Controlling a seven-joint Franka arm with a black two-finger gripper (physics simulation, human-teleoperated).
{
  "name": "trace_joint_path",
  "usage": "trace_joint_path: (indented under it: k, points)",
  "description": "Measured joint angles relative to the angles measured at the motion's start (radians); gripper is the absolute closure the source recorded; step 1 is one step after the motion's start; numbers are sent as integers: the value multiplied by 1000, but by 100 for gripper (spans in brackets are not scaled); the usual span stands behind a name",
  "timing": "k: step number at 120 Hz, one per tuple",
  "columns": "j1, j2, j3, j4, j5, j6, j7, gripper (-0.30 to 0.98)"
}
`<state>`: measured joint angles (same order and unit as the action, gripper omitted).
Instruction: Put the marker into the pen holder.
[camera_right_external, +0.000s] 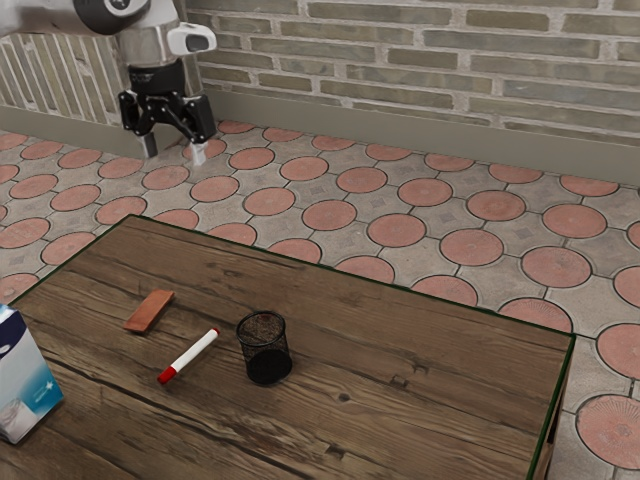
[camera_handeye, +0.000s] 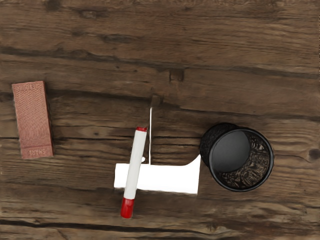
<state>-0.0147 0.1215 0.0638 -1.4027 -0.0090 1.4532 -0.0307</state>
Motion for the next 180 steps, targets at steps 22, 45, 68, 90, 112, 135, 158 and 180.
trace_joint_path:
  k: [22,45,68,90,112,135,158,180]
  points:
    - [2,18,-1,-4,3,47,-5,0]
    - [-1,49,-1,-232,2,188,-7,0]
    - [-1,37,1,-430,4,379,-9,0]
    - [-1,17,3,-513,12,476,10,0]
    - [-1,-45,3,-737,38,619,71,0]
    - [-2,-8,3,-833,43,781,128,0]
    - [1,91,35,-776,39,857,168,0]
    - [2,169,49,-733,32,877,196,0]
